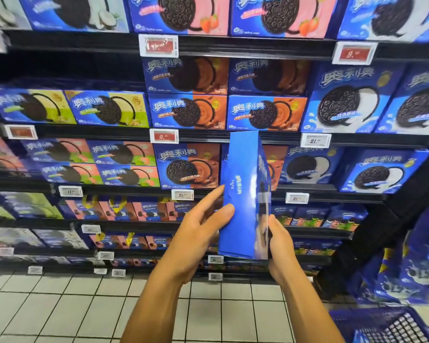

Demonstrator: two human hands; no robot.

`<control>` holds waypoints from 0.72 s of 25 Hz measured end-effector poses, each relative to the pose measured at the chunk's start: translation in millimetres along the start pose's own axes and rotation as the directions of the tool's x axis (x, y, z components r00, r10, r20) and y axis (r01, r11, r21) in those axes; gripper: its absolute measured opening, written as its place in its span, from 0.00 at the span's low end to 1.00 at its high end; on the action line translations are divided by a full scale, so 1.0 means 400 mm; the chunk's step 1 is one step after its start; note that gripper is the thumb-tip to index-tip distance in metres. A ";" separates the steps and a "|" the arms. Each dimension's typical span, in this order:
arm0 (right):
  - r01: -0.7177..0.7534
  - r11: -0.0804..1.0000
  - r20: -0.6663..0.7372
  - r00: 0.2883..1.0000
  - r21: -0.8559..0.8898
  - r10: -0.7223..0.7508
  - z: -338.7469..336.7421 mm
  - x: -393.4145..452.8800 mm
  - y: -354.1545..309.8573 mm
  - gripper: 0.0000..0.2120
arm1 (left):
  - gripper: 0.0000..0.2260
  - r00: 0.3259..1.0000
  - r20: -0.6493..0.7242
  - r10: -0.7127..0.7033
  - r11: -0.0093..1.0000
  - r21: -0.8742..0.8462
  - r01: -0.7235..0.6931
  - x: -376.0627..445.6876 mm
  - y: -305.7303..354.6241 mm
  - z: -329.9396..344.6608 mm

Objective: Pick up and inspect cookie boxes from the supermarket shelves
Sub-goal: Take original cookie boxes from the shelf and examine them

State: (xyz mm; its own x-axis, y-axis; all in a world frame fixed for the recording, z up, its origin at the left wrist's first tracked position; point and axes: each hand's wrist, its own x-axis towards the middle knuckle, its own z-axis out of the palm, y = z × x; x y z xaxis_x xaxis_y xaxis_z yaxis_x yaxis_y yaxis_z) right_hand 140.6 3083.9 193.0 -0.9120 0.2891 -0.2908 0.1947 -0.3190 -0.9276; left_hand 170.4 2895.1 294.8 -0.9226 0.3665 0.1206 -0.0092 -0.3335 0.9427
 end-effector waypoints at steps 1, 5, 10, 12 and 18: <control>-0.022 1.000 0.009 1.000 0.008 0.022 0.002 0.000 0.003 0.17 | 0.19 1.000 0.017 0.015 0.999 0.037 -0.015 -0.004 0.003 0.010; -0.042 0.998 0.017 0.999 0.055 0.041 0.005 -0.012 0.009 0.12 | 0.21 0.996 0.050 0.074 0.990 0.115 -0.080 -0.018 0.012 0.044; -0.031 0.995 0.016 0.999 0.093 0.029 -0.011 -0.025 0.004 0.11 | 0.23 0.996 0.070 0.062 0.990 0.124 -0.071 -0.018 0.007 0.052; -0.028 0.995 0.010 1.000 0.098 0.027 -0.020 -0.029 0.000 0.11 | 0.24 0.994 0.086 0.066 0.989 0.125 -0.076 -0.018 0.005 0.056; -0.040 0.997 -0.014 0.999 0.072 0.041 -0.040 -0.031 -0.010 0.14 | 0.22 0.991 0.112 0.075 0.991 0.100 -0.087 -0.019 -0.007 0.048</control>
State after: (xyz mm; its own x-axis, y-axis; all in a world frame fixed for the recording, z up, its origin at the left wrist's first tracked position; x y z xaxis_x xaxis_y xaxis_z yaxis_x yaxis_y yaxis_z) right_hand 157.0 3096.1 196.4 -0.8981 0.2884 -0.3322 0.2048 -0.3942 -0.8959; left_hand 184.6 2910.0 297.0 -0.8714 0.4356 0.2256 0.1097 -0.2754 0.9551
